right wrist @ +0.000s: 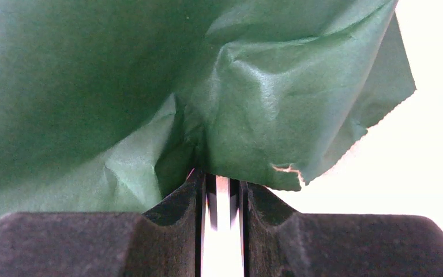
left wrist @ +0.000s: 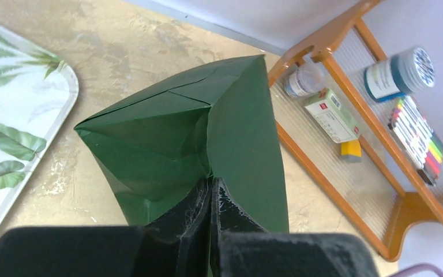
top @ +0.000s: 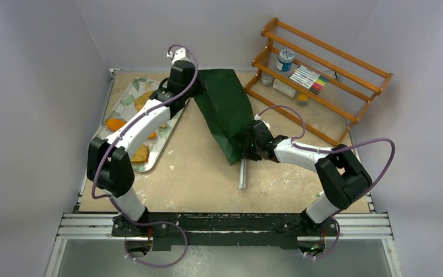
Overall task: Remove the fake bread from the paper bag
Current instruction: Take out the fake bread from the paper bag.
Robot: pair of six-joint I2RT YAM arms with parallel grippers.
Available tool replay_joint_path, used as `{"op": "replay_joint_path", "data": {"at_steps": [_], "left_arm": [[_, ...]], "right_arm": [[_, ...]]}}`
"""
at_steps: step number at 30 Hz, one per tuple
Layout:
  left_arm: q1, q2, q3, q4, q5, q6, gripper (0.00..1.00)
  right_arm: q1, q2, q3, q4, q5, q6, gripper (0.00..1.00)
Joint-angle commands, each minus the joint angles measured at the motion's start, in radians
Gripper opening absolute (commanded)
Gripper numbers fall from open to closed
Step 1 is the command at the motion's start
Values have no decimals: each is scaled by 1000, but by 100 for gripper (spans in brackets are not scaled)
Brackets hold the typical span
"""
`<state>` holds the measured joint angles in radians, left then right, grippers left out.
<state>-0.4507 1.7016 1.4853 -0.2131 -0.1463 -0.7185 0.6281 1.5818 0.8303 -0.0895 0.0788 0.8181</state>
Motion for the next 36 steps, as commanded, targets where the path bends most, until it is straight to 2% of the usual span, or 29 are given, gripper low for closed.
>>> {"op": "replay_joint_path", "data": {"at_steps": [1, 3, 5, 7, 9, 12, 14, 16, 18, 20, 22, 23, 25, 27, 32, 36], "left_arm": [[-55, -96, 74, 21, -97, 99, 0], [60, 1, 95, 6, 44, 34, 0], [75, 37, 118, -55, 125, 31, 0], [-4, -64, 35, -20, 31, 59, 0], [-28, -127, -68, 94, -3, 28, 0], [33, 57, 93, -26, 78, 54, 0], [-5, 77, 190, -62, 124, 72, 0], [-58, 15, 154, -36, 48, 78, 0], [-38, 1, 106, 25, 7, 56, 0], [43, 95, 155, -8, 74, 37, 0], [88, 149, 196, -49, 218, 8, 0], [59, 107, 169, -37, 210, 23, 0], [-17, -15, 79, 3, 44, 75, 0], [3, -74, 7, 64, -13, 63, 0], [100, -41, 47, 58, -36, 42, 0], [162, 99, 119, 105, 62, -35, 0]], "right_arm": [[-5, 0, 49, 46, 8, -4, 22], [-5, 7, 56, 47, 8, -2, 22], [-5, 6, 56, 54, 14, 6, 22], [-4, 5, 54, 52, 16, 9, 22], [-5, 6, 44, 59, 9, 10, 22], [-4, 21, 53, 64, 5, 18, 22], [-4, 27, 66, 68, 12, 20, 22], [-4, 29, 70, 64, 4, 17, 22], [-5, 29, 71, 63, 4, 14, 22], [-4, 25, 73, 60, 4, 14, 22], [-4, 17, 71, 62, 5, 18, 22], [-4, 12, 69, 58, 8, 18, 22], [-6, 1, 56, 64, 14, 19, 22], [-6, -2, 52, 66, 16, 16, 22], [-5, -9, 66, 72, 6, 21, 22], [-5, -32, 54, 69, 12, 33, 22]]}}
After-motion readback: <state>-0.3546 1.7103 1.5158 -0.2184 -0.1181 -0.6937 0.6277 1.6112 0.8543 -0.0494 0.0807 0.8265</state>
